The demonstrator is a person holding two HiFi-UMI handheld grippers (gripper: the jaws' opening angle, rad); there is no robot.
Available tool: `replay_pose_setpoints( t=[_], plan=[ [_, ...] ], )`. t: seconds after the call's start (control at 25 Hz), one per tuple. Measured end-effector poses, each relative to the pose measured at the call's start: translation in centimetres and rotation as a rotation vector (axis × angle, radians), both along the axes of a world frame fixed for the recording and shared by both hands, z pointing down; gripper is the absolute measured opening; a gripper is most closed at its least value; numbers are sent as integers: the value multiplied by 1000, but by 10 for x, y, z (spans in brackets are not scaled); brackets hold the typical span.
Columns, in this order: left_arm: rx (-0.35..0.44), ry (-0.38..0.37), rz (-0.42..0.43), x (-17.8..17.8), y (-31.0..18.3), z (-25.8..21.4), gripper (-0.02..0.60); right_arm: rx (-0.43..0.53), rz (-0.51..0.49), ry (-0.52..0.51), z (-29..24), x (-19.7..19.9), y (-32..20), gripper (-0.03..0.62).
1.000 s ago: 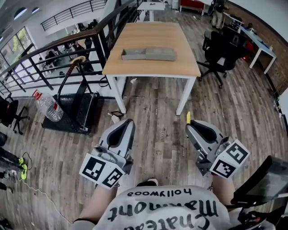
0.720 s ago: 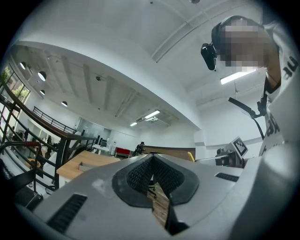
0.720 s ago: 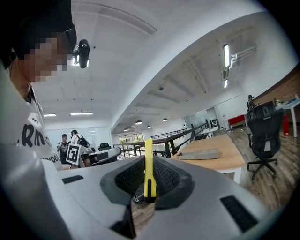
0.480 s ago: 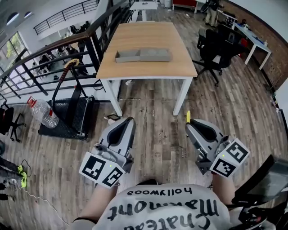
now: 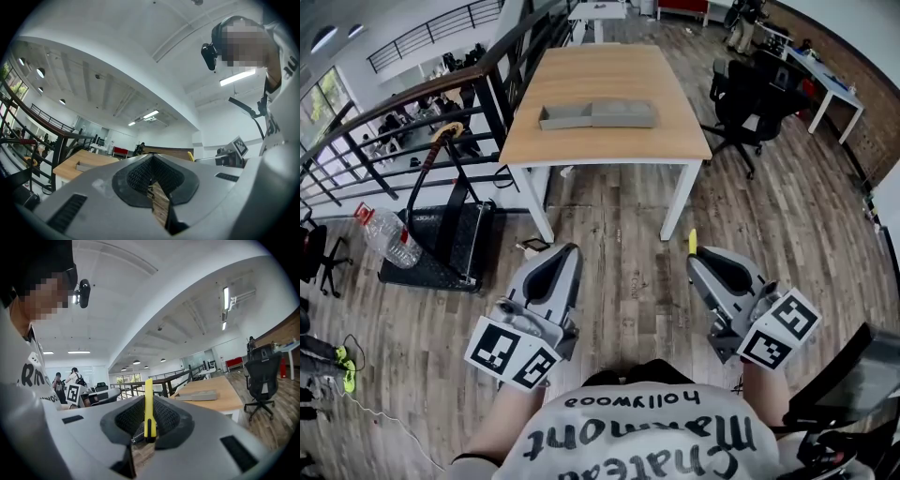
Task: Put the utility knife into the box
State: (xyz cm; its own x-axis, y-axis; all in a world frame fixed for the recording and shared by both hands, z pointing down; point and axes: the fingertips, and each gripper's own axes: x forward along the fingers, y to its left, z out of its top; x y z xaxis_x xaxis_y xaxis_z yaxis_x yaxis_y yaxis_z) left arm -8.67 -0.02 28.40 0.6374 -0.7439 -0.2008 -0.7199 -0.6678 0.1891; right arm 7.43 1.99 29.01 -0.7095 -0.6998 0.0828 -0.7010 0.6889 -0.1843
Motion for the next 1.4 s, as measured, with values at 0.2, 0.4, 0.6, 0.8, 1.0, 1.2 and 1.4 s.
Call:
replay_pose_setpoints(
  t=[0.2, 0.4, 0.6, 0.8, 1.0, 1.2, 1.4],
  plan=[
    [-13, -3, 4, 3, -4, 2, 6, -8, 7, -6, 0, 4, -4, 57],
    [-2, -12, -4, 5, -14, 0, 6, -2, -6, -11, 1, 6, -17, 57],
    [-7, -20, -13, 8, -33, 0, 6, 12, -25, -19, -3, 7, -38, 57],
    [0, -14, -24, 11, -54, -4, 6, 8, -32, -13, -2, 12, -60, 57],
    [-10, -13, -31, 16, -81, 3, 6, 8, -36, -15, 3, 17, -87, 57],
    [-12, -13, -28, 28, -118, -1, 6, -1, -37, -22, 1, 28, -124, 57],
    [-19, -1, -28, 39, -152, 0, 6, -6, -42, -14, 2, 37, -155, 57]
  ],
)
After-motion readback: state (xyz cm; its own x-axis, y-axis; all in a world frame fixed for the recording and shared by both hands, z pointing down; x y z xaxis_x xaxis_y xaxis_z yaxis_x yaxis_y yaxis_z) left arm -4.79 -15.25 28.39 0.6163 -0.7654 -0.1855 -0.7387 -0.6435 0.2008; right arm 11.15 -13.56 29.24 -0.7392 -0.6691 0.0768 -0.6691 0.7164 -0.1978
